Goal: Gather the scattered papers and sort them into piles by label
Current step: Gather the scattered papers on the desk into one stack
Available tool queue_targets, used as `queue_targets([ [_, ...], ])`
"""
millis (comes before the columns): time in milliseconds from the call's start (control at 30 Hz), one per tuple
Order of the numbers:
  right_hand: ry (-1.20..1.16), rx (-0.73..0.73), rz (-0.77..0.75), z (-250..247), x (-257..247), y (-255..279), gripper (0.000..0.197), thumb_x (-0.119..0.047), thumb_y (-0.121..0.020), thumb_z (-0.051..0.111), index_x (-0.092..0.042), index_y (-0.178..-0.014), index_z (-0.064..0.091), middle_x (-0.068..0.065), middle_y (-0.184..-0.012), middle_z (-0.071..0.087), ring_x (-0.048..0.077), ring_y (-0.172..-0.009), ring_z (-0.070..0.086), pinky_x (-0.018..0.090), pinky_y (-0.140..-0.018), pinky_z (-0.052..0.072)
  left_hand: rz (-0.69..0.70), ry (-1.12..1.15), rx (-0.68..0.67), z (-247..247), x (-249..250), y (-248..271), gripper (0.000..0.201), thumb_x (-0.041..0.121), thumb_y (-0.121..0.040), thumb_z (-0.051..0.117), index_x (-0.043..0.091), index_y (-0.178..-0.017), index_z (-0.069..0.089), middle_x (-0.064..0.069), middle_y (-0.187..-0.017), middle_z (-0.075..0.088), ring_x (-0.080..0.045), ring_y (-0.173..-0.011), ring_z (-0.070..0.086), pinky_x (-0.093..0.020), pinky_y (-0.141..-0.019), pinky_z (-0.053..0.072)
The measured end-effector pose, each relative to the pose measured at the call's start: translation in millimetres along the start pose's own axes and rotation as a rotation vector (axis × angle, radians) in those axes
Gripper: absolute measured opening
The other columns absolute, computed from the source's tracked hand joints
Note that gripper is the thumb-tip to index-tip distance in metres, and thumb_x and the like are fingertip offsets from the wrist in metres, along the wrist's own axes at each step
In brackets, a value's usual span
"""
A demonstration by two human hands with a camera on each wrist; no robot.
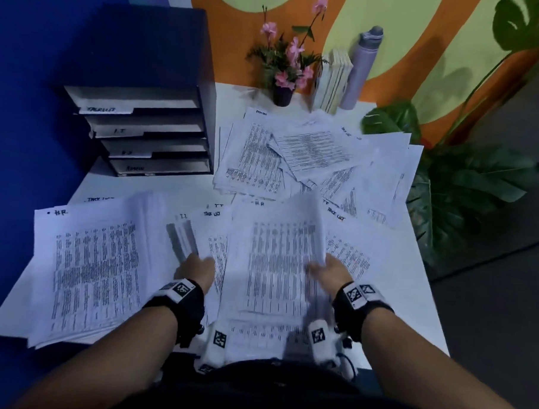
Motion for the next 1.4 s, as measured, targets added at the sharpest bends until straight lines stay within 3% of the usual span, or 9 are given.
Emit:
queue_targets([
  [167,-0.072,-0.087,-0.100,8.7,-10.5,3.0,0.013,-0.024,-0.093,0.062,-0.018,-0.104,0.059,0.003,-0.094,0.064,0.020,-0.085,0.059,0.035,-0.073,0.051,0.178,0.087,-0.109,12.0,0.9,7.6,0.050,0.034,-0.080,0.074,0.020,-0.122,0.052,0.005,-0.105,0.059,-0.017,-0.098,0.057,-0.031,-0.095,0.046],
  [300,0.045,0.019,-0.091,-17.8,-2.0,-13.1,0.021,-0.024,-0.092,0.060,-0.021,-0.113,0.062,-0.003,-0.102,0.064,0.020,-0.099,0.063,0.035,-0.090,0.052,0.096,0.067,-0.088,7.9,-14.8,-6.4,0.036,0.024,-0.078,0.075,0.019,-0.110,0.059,-0.003,-0.097,0.066,-0.025,-0.092,0.063,-0.038,-0.094,0.050],
  [400,0.411,-0.074,-0.004,-20.9,19.0,-14.7,0.028,-0.014,-0.088,0.057,-0.020,-0.115,0.055,0.001,-0.103,0.055,0.022,-0.096,0.058,0.026,-0.074,0.050,0.045,0.107,-0.036,1.1,-21.8,-12.3,0.033,0.019,-0.081,0.071,0.015,-0.111,0.058,-0.004,-0.107,0.064,-0.029,-0.101,0.061,-0.031,-0.093,0.046],
  [633,0.602,-0.307,-0.013,24.5,25.7,-0.6,0.014,-0.016,-0.087,0.057,-0.004,-0.090,0.062,0.013,-0.093,0.065,0.025,-0.088,0.063,0.026,-0.065,0.048,-0.042,0.095,-0.022,4.5,-24.5,-16.9,0.030,-0.001,-0.082,0.054,0.011,-0.060,0.038,-0.008,-0.064,0.047,-0.025,-0.074,0.051,-0.028,-0.068,0.038],
  [733,0.432,-0.185,-0.031,3.6,24.0,-10.9,0.016,-0.020,-0.088,0.062,-0.016,-0.074,0.056,-0.001,-0.076,0.056,0.013,-0.067,0.052,0.020,-0.052,0.035,-0.055,0.081,-0.023,2.6,-28.5,-20.4,0.002,0.003,-0.082,0.055,0.002,-0.082,0.053,-0.013,-0.078,0.056,-0.027,-0.072,0.055,-0.027,-0.067,0.041],
  [867,0.212,0.067,-0.042,-46.5,22.3,-24.4,0.024,-0.025,-0.088,0.066,-0.016,-0.069,0.054,-0.002,-0.067,0.054,0.018,-0.068,0.052,0.023,-0.056,0.036,-0.071,0.029,-0.016,5.6,-37.2,-25.4,0.032,0.012,-0.084,0.054,-0.001,-0.113,0.055,-0.021,-0.102,0.064,-0.033,-0.083,0.061,-0.031,-0.075,0.049],
  [1033,0.004,0.289,0.036,-95.5,42.1,-30.3,0.030,-0.019,-0.088,0.066,-0.016,-0.063,0.052,0.003,-0.066,0.054,0.023,-0.071,0.052,0.026,-0.063,0.038,-0.103,0.117,-0.001,4.0,-33.7,-21.6,0.034,0.013,-0.084,0.052,-0.001,-0.115,0.058,-0.011,-0.077,0.058,-0.028,-0.068,0.057,-0.026,-0.064,0.044],
  [1267,-0.201,-0.009,0.198,-46.8,66.3,-33.7,0.026,-0.010,-0.087,0.066,-0.016,-0.065,0.054,0.004,-0.054,0.051,0.018,-0.043,0.046,0.021,-0.046,0.034,-0.067,0.220,-0.031,11.4,-29.7,-20.5,0.080,0.034,-0.089,0.062,0.010,-0.152,0.019,-0.012,-0.153,0.033,-0.032,-0.135,0.039,-0.040,-0.111,0.034],
  [1400,0.049,0.457,0.049,-86.9,40.0,-26.7,0.008,-0.015,-0.092,0.055,-0.009,-0.091,0.061,0.008,-0.081,0.058,0.026,-0.079,0.054,0.025,-0.070,0.037,-0.052,0.122,0.018,6.7,-30.8,-20.8,0.066,0.025,-0.087,0.061,0.009,-0.144,0.033,-0.015,-0.138,0.051,-0.035,-0.116,0.054,-0.035,-0.097,0.044],
])
Point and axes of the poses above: each hand's wrist, its own y-axis away from the middle knuckle, its own z-axis out of the palm, x = y × z, the point moved 8 cm from there along -y, towards the middle knuckle
